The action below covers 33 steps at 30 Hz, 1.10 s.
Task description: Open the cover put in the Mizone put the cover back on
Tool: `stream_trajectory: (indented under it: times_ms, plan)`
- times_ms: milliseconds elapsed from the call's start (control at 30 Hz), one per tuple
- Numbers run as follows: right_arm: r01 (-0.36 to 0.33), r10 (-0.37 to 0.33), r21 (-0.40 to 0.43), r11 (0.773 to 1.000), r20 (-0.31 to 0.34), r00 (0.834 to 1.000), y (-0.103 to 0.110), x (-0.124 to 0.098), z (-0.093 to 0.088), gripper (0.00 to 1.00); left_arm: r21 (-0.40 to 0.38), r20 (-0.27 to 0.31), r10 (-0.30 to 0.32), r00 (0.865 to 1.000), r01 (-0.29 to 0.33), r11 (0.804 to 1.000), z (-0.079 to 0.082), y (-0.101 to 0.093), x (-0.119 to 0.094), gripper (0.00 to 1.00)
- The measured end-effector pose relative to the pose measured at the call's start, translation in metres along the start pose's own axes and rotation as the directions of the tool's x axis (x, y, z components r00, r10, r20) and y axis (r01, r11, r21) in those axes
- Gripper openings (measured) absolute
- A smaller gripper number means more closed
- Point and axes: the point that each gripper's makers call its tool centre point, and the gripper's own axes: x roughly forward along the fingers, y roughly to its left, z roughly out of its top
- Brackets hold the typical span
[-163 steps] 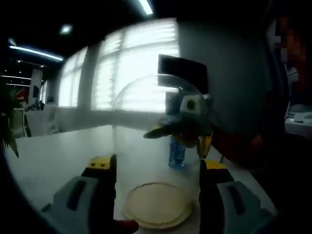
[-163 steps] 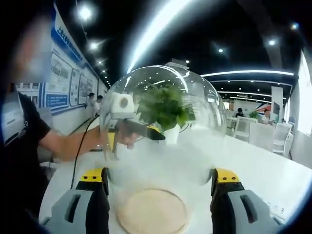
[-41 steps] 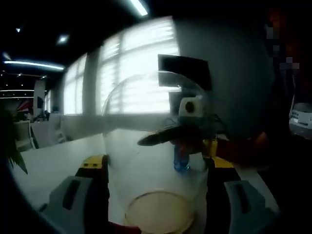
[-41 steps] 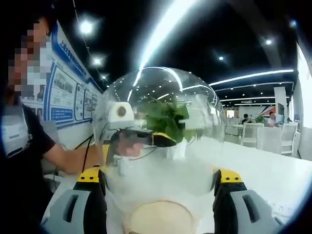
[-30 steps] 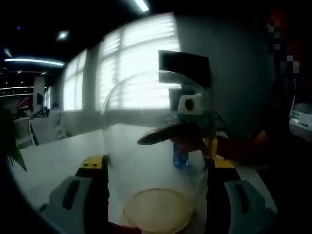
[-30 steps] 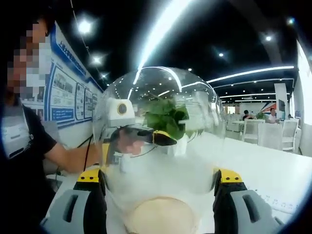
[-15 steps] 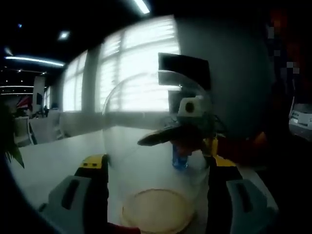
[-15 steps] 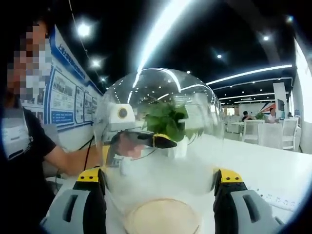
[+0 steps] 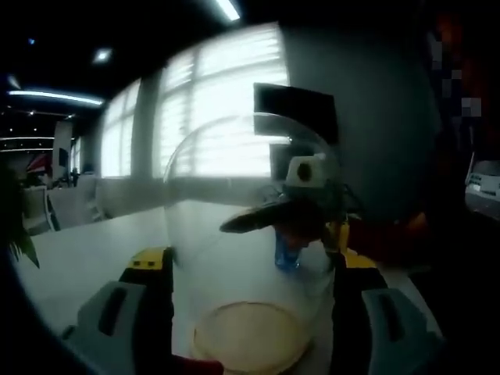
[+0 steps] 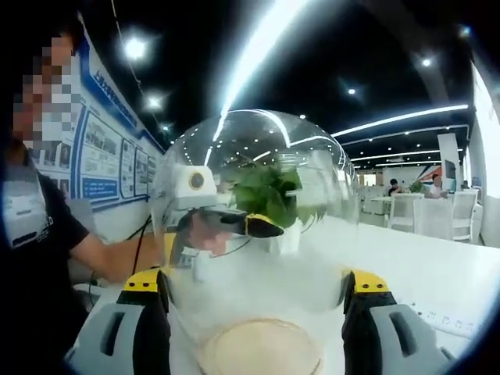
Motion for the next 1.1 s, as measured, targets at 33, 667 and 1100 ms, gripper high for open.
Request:
stream_trajectory:
  times_ms: [33,667,1100]
  plan:
    - [0.001,-0.001,0.000,1.000,0.000,1.000,0.001,-0.001,0.000,0.87,0.001,-0.001,0.000,1.000,0.000,1.000,0.000,-0.001,0.000,0.71]
    - [0.002,-0.001,-0.013,1.000,0.025,1.000,0.013,-0.008,0.001,0.86,0.016,-0.020,0.003,1.000,-0.003,1.000,-0.001,-0.015,-0.004,0.70]
    - [-0.017,0.017,-0.017,1.000,-0.022,1.000,0.027,-0.010,0.000,0.87,-0.002,0.061,0.020,0.998,-0.020,1.000,0.000,-0.030,-0.011,0.72]
